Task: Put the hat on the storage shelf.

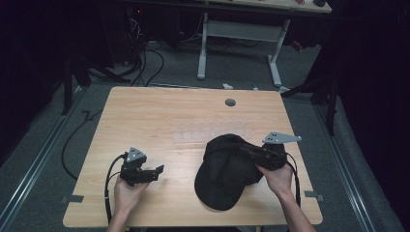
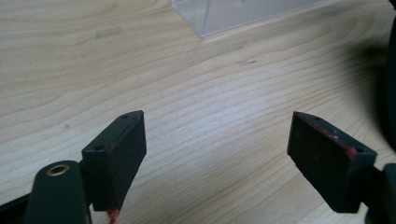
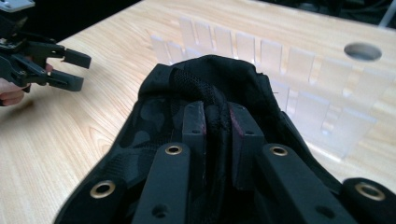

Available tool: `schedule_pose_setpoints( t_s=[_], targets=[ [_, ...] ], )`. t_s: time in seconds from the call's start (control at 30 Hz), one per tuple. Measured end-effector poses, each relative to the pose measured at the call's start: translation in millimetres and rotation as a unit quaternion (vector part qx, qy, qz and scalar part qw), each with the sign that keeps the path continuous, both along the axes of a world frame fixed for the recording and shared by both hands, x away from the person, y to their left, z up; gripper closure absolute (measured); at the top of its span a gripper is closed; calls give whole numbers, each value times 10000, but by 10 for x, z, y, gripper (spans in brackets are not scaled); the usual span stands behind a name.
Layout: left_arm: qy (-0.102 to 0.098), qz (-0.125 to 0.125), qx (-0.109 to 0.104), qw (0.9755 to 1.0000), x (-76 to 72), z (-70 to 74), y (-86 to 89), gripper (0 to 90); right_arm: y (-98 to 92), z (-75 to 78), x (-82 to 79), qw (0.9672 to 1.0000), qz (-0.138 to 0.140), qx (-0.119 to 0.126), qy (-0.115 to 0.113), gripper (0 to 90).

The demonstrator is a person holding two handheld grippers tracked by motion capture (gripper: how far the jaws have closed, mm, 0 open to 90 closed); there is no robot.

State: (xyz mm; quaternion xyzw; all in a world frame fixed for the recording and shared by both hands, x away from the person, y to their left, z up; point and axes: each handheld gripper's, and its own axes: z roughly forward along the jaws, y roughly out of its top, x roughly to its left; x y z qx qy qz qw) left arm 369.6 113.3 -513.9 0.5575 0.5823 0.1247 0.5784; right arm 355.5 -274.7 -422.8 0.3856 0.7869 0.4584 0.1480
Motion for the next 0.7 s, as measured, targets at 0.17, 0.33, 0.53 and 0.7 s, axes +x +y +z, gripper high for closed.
schedule_pose_setpoints(
  t_s=[0.17,0.33,0.53,0.7],
  targets=[
    [-170,-195,-26,9997,-38,136,-86,199,22,134,-38,9997,132,-16,-212,794],
    [-262,-436,-118,9986,-57,263,-189,196,29,244,-39,9991,245,0,-357,794],
    [-315,-670,-155,9971,-67,386,-296,190,48,360,-48,9978,382,-2,-541,795],
    [-346,-883,-180,9953,-71,484,-381,189,79,444,-48,9965,538,26,-644,795]
  ],
)
